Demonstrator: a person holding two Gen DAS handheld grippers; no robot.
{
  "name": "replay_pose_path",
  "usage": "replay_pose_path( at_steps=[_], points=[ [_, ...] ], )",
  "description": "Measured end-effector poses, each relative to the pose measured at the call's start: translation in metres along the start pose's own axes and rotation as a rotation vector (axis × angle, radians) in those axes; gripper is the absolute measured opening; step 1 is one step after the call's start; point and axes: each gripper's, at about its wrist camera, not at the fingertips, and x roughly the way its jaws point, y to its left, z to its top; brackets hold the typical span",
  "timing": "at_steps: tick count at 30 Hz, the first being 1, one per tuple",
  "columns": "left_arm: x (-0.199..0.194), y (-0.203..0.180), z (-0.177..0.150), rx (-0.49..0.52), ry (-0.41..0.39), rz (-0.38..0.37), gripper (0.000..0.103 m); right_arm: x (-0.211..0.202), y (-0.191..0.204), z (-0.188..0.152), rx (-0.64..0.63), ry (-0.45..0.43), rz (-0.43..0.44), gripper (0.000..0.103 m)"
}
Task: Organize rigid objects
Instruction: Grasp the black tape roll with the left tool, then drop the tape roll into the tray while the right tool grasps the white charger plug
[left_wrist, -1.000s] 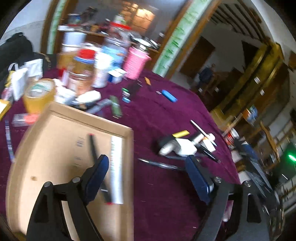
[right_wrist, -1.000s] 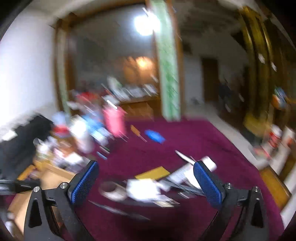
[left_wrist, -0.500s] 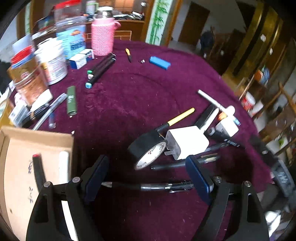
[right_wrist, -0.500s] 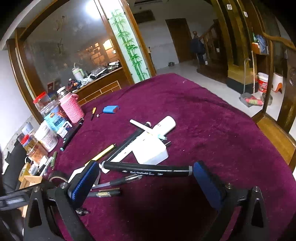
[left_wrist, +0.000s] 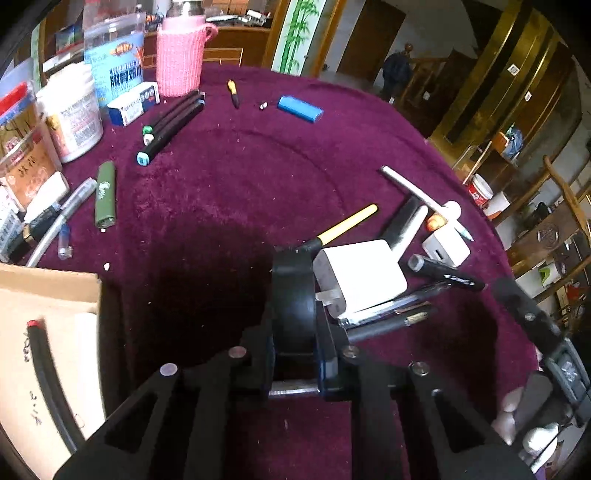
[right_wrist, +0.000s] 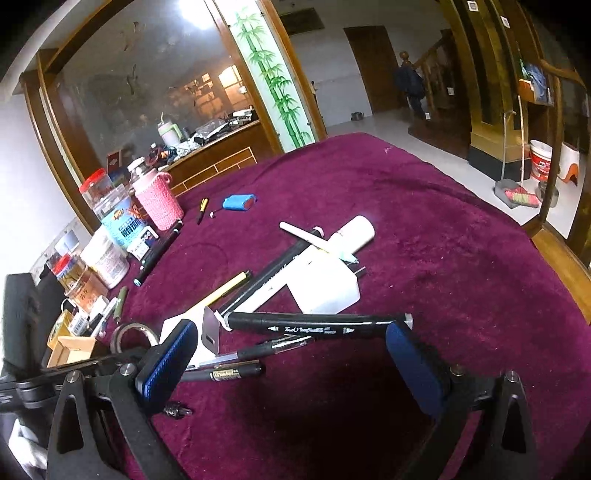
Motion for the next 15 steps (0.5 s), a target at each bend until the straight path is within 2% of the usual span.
replay_pose_path(
  at_steps=[4,7,11,13,15],
  points=[
    [-0.028,0.001,-0.009,-0.031,-0.05,-0.064,0.016,0.002,0.002,-0.002,-0.014,0.009,0.028,0.102],
    [-0.054,0.004,-0.017,-0.035,-0.091,-0.109,0.016,0.006,0.012,-0.001,-0.015,0.055,0.098,0.102],
    [-0.093,0.014,-0.031,-0.054,-0.147,-0.164,0.016,0.012,0.046,0.007,-0.074,0.131,0.146,0.102],
    [-0.108,0.022,-0.037,-0.06,-0.169,-0.166,0.016,0.024,0.067,0.012,-0.128,0.192,0.163,0.102],
    [-0.122,0.035,-0.045,-0.076,-0.186,-0.16,0.016,0.04,0.086,0.015,-0.173,0.229,0.13,0.098]
  ],
)
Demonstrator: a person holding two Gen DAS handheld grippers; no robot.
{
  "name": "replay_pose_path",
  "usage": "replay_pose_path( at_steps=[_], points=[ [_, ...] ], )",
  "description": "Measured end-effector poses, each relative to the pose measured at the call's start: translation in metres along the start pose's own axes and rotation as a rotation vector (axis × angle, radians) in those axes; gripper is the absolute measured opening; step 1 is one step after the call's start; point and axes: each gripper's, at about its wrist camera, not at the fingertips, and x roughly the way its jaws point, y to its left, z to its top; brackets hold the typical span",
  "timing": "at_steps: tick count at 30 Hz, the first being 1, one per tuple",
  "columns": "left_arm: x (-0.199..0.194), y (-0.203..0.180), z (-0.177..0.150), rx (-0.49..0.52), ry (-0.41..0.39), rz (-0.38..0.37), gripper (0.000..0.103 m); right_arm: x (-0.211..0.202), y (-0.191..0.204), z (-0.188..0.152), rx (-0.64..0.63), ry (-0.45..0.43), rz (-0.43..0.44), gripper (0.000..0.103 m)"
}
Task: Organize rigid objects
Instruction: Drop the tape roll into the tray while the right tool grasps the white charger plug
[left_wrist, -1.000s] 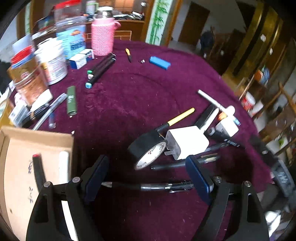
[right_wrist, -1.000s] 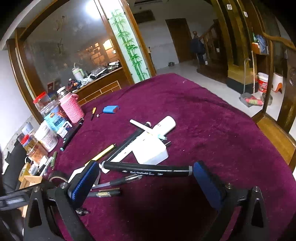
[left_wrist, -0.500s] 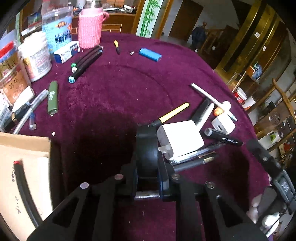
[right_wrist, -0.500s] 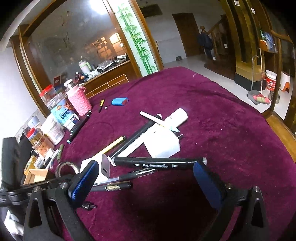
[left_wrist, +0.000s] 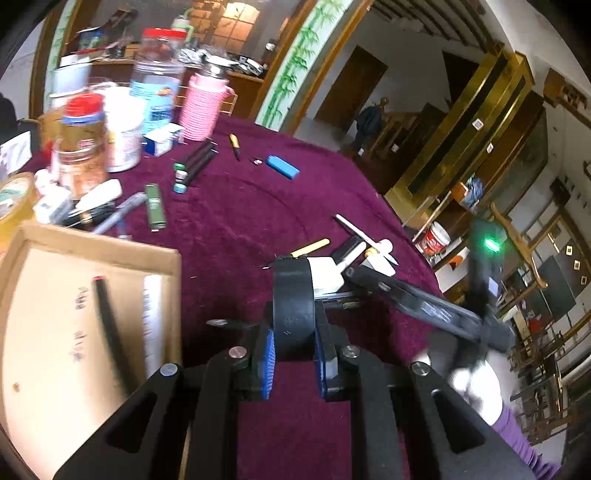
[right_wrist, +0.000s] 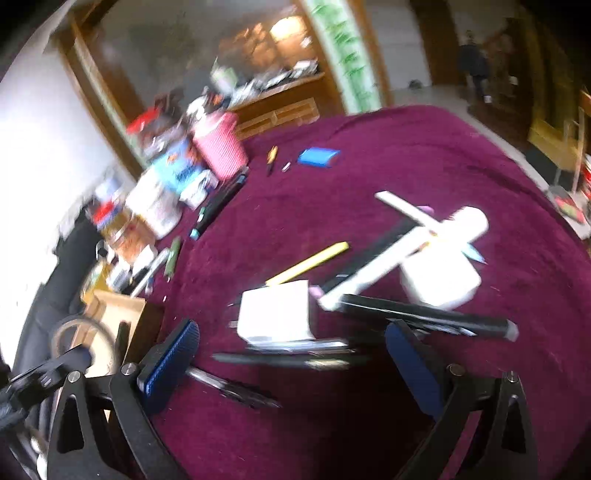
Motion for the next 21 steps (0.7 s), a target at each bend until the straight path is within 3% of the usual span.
replay_pose_path(
  at_steps=[7,8,14,16,21],
  points=[
    [-0.042,0.058,-0.01,-0.091,-0.043,0.071,0.017,0.059,0.029,0.002,-0.085,0.139,-0.111,0.084],
    [-0.046,0.066,-0.011,-0.101,-0.045,0.085,0.017,0.064,0.03,0.001,-0.091,0.153,-0.12,0.075],
    [-0.062,0.107,-0.019,-0.16,-0.043,0.134,0.017,0.048,0.025,0.002,-0.043,0.123,-0.109,0.075],
    [-0.064,0.116,-0.021,-0.169,-0.036,0.155,0.017,0.034,0.025,0.003,-0.036,0.1,-0.089,0.061],
    [-0.048,0.148,-0.015,-0.225,0.04,0.206,0.017,0.013,0.048,0.007,-0.058,0.061,-0.016,0.061]
  ],
)
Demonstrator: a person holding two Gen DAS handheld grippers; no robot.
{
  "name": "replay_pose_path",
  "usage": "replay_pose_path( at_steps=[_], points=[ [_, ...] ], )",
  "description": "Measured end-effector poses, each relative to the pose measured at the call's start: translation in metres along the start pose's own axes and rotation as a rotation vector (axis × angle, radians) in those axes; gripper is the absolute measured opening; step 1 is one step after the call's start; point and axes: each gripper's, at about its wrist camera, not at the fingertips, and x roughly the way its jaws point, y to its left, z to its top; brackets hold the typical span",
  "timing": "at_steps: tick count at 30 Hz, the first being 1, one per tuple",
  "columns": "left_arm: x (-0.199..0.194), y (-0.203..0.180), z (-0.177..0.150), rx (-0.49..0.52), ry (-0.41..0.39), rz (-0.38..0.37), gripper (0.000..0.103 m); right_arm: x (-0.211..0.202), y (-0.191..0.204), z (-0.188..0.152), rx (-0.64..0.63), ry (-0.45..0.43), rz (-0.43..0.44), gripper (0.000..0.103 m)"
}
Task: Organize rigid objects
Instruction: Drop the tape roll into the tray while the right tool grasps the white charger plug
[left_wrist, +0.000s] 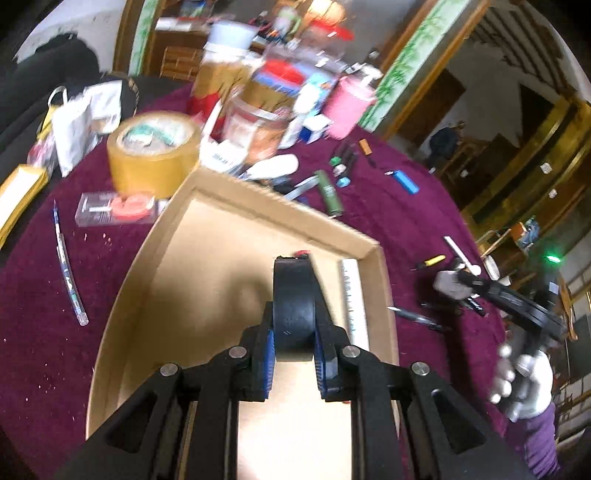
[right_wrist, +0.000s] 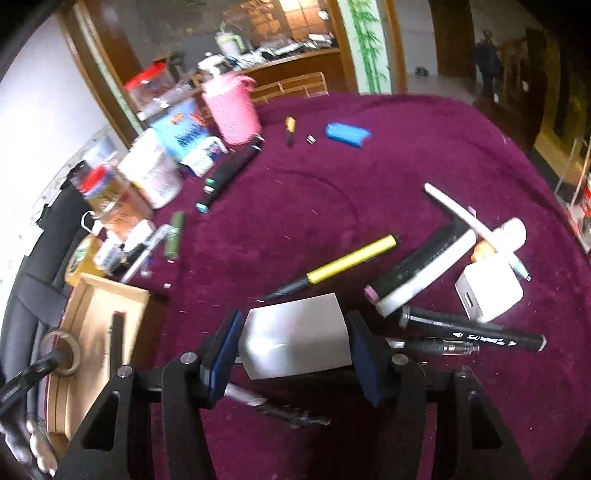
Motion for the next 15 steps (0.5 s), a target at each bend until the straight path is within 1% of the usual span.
replay_pose_path(
  at_steps=[2,4,6,9,10,11,12,13,14,15],
  points=[
    [0.016,0.01,0.009,-0.03,0.05,0.011,0.017,-0.005,0.015,0.001,-0.017,-0.005,0.044,0.061],
    [0.026,0.017,0.015,-0.051,0.079,0.018,0.017,-0.009,0.029,0.001,-0.027,-0.004,0.089,0.061],
    [0.033,0.018,0.024,-0.063,0.095,0.005,0.017,-0.012,0.047,-0.002,-0.044,0.004,0.138,0.061],
    [0.042,0.017,0.038,-0.069,0.108,0.013,0.017,-0.01,0.074,-0.005,-0.073,0.02,0.194,0.061],
    [0.046,0.015,0.042,-0.068,0.11,0.022,0.023,-0.009,0.082,-0.006,-0.082,0.025,0.206,0.061],
    [0.05,0.015,0.046,-0.067,0.115,0.027,0.039,-0.006,0.091,-0.007,-0.094,0.033,0.22,0.061],
    [0.053,0.015,0.048,-0.069,0.115,0.032,0.049,-0.003,0.1,-0.009,-0.104,0.042,0.23,0.062],
    [0.056,0.017,0.05,-0.074,0.109,0.042,0.065,0.0,0.107,-0.011,-0.113,0.05,0.238,0.062],
    [0.058,0.018,0.052,-0.083,0.103,0.056,0.068,0.003,0.116,-0.013,-0.124,0.062,0.25,0.062],
    [0.058,0.021,0.053,-0.092,0.102,0.061,0.068,0.006,0.124,-0.016,-0.134,0.073,0.261,0.062]
  ],
)
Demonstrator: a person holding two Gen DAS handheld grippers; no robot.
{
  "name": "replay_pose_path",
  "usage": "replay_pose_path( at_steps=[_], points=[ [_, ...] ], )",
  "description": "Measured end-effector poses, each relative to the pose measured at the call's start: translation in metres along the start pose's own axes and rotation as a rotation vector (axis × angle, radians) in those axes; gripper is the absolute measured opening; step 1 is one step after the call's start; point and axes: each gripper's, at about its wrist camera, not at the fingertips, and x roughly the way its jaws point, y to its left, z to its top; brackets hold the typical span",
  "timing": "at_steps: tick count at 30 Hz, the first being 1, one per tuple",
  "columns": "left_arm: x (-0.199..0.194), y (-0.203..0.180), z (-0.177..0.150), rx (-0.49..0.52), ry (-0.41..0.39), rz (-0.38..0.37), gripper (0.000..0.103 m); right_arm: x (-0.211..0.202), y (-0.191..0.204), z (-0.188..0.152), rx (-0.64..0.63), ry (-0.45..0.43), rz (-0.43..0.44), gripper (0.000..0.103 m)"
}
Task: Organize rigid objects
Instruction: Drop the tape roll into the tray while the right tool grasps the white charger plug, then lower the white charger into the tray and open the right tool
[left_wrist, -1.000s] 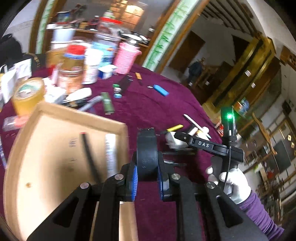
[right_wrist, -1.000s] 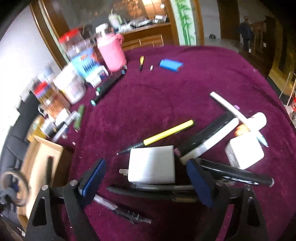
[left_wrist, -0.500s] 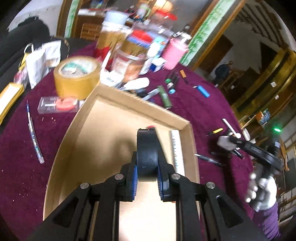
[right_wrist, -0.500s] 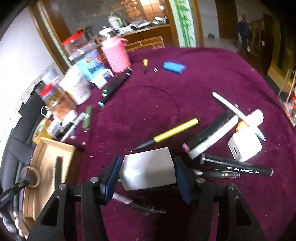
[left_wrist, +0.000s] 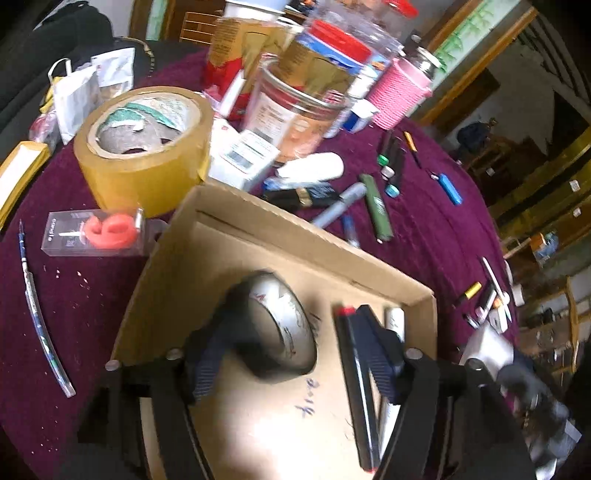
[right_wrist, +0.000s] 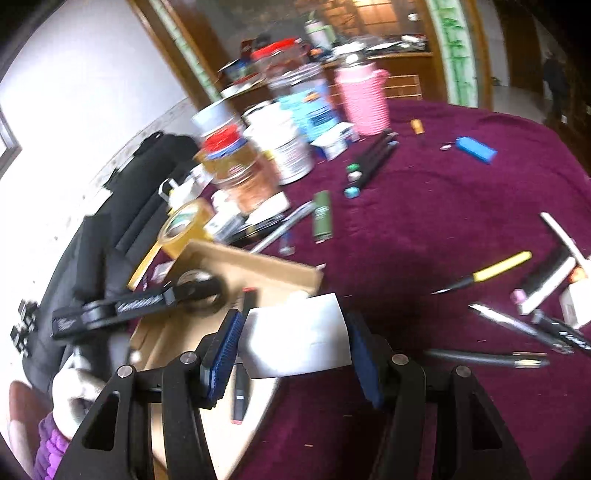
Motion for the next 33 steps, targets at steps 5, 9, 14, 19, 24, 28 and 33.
replay_pose_path(
  at_steps=[5,9,14,19,24,28,33],
  points=[
    [-0.017,0.004,-0.001,-0.001,-0.026,0.0,0.068,0.022,0.031,-0.006,-0.063,0.053,0.05,0.062],
    [-0.046,0.002,-0.004,0.043,-0.088,0.04,0.068,0.038,0.05,-0.011,-0.114,0.087,0.073,0.062],
    [-0.091,0.007,-0.01,0.071,-0.199,0.026,0.068,0.057,0.071,-0.019,-0.184,0.135,0.081,0.062],
    [-0.122,0.021,-0.031,0.047,-0.262,-0.077,0.07,0.08,0.088,-0.022,-0.278,0.169,0.007,0.062],
    [-0.137,0.031,-0.058,0.034,-0.28,-0.12,0.07,0.094,0.091,-0.004,-0.289,0.144,-0.018,0.062],
    [-0.142,0.042,-0.072,0.004,-0.281,-0.125,0.07,0.109,0.093,0.009,-0.278,0.113,-0.004,0.062],
    [-0.146,0.047,-0.083,-0.009,-0.282,-0.111,0.071,0.108,0.094,0.016,-0.249,0.108,0.063,0.064]
  ],
)
